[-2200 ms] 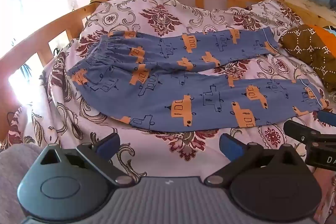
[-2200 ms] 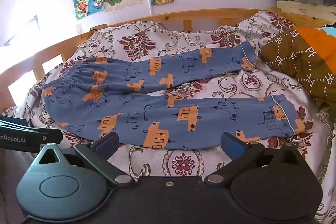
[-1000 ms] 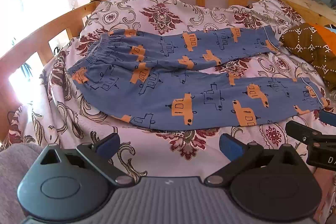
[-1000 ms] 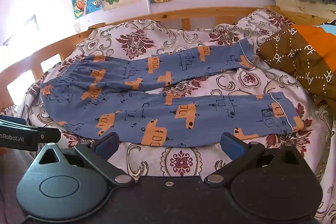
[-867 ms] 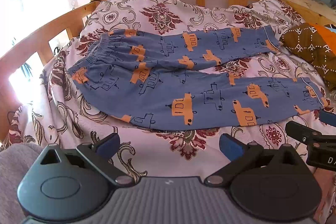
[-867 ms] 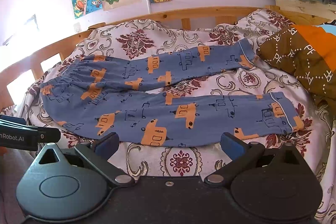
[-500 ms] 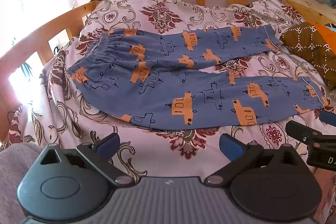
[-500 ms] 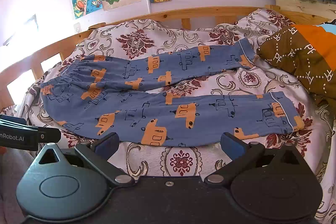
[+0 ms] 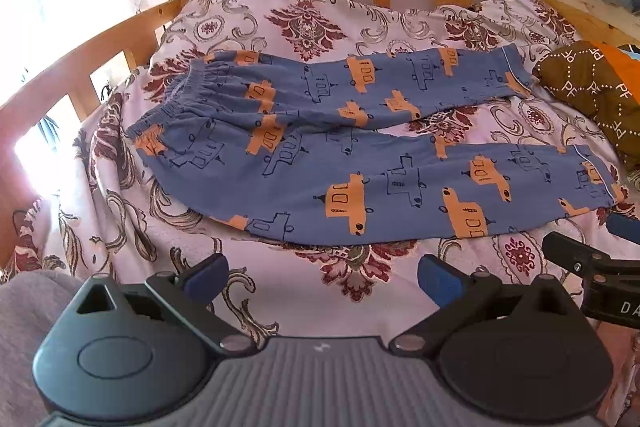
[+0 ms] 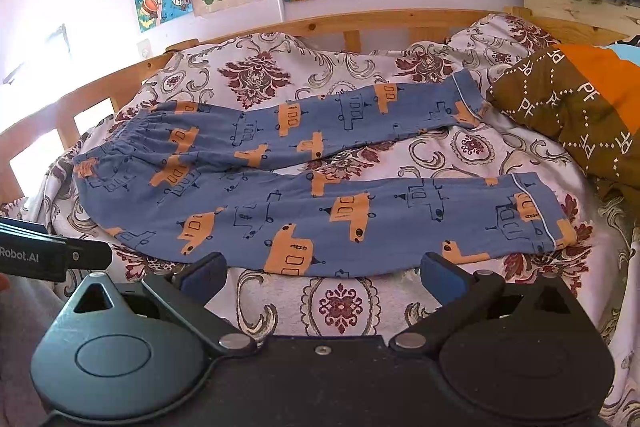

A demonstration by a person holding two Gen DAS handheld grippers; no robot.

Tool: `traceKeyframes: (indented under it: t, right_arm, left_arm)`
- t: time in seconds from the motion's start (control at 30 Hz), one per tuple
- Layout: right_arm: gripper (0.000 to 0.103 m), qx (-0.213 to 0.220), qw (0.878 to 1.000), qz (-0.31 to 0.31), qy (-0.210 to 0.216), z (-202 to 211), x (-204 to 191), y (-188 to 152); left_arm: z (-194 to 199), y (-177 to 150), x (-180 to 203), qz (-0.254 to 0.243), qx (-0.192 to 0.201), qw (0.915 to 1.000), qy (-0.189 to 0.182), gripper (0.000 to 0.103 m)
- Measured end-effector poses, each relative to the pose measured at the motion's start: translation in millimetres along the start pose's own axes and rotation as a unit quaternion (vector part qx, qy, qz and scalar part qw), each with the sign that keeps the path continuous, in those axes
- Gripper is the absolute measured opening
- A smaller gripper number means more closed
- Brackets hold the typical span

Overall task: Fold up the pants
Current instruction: 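Grasp the pant leg hems with the left and right grippers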

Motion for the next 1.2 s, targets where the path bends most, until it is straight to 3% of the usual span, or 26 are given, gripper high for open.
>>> traceKeyframes:
  t: [0.27, 0.5, 0.63, 0.7, 0.77, 0.9, 1.07, 1.2]
  right_arm:
    - [0.103, 0.003, 0.999, 0.029, 0.019, -11, 3, 31]
    - [0.103, 0.004, 0.998, 0.046, 0.052, -51, 6, 81]
    - [0.103, -0.003, 0.994, 0.06, 0.095, -88, 3, 113]
    - [0.103, 0.003, 0.99, 0.073, 0.121, -110, 2, 128]
    - [0.103, 0.008, 0.987, 0.1, 0.127, -132, -2, 143]
    - [0.103, 0.009, 0.969, 0.202, 0.141, -184, -17, 176]
    - [0.103, -0.025, 0.936, 0.3, 0.184, -259, -51, 208]
    - [0.102, -0.052, 0.916, 0.333, 0.217, -309, -79, 227]
  left_arm:
    - [-4, 24, -6, 0.033, -0.032, 0.9969, -0.064, 0.103]
    - [-26, 91, -36, 0.052, -0.007, 0.9938, -0.098, 0.103]
    - [-48, 142, -67, 0.066, 0.034, 0.9914, -0.108, 0.103]
    - [-64, 169, -86, 0.045, 0.049, 0.9917, -0.11, 0.103]
    - [-83, 194, -101, -0.013, 0.057, 0.9938, -0.095, 0.103]
    - [-129, 236, -125, -0.116, 0.042, 0.9906, -0.059, 0.103]
    - [-182, 265, -141, -0.173, 0.014, 0.9822, -0.072, 0.103]
    - [-223, 279, -148, -0.212, -0.04, 0.9687, -0.122, 0.103]
Point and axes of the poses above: each gripper's, at about its wrist camera, not at the fingertips, and z roughly against the way its jaws point, x to its right, y to its top, the point moved 6 cm from there along -z, roughly the way its jaws point, and after that the axes turned 8 degrees about -y, right-handed, at the moved point
